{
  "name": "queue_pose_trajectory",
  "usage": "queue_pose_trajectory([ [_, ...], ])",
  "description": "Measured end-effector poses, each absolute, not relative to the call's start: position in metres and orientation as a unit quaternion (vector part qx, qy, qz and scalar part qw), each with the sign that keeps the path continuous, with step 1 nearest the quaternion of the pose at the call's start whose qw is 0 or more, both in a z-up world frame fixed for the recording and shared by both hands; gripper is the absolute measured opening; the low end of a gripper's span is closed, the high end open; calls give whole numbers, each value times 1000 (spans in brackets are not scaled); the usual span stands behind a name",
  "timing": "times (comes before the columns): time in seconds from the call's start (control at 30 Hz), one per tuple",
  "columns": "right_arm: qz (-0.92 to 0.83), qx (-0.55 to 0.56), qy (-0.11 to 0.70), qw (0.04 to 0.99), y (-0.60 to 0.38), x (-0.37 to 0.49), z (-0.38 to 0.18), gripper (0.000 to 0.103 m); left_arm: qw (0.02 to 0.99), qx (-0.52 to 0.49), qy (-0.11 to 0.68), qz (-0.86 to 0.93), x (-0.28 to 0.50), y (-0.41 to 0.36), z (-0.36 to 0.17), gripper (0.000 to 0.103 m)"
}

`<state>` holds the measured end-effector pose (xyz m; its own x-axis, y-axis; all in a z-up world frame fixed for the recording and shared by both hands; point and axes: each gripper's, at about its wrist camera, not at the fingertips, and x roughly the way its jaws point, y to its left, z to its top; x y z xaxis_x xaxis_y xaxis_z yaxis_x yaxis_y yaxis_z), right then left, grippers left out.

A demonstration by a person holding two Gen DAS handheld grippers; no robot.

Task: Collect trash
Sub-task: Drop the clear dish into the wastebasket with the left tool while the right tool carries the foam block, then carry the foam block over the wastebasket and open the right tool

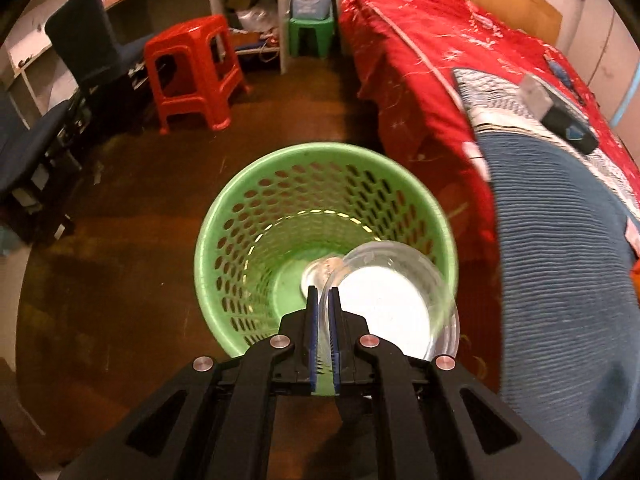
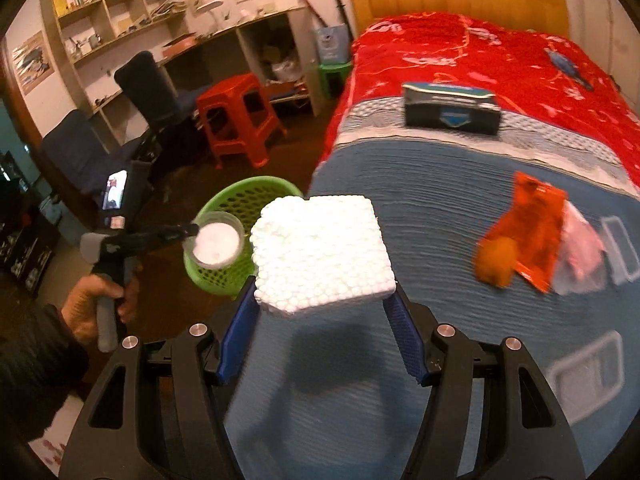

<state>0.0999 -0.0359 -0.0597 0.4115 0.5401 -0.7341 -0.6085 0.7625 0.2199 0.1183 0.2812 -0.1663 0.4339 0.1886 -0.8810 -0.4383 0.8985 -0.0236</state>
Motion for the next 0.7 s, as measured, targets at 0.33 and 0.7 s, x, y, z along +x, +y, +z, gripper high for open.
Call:
queue_pose_trajectory([
  [0.33, 373, -46, 426, 823, 31, 117, -65, 63, 830, -162, 490, 211, 99, 316, -178, 29],
  [0.7, 396, -35, 463, 792, 106, 141, -90, 63, 830, -201, 470, 224, 69, 332, -168, 38],
])
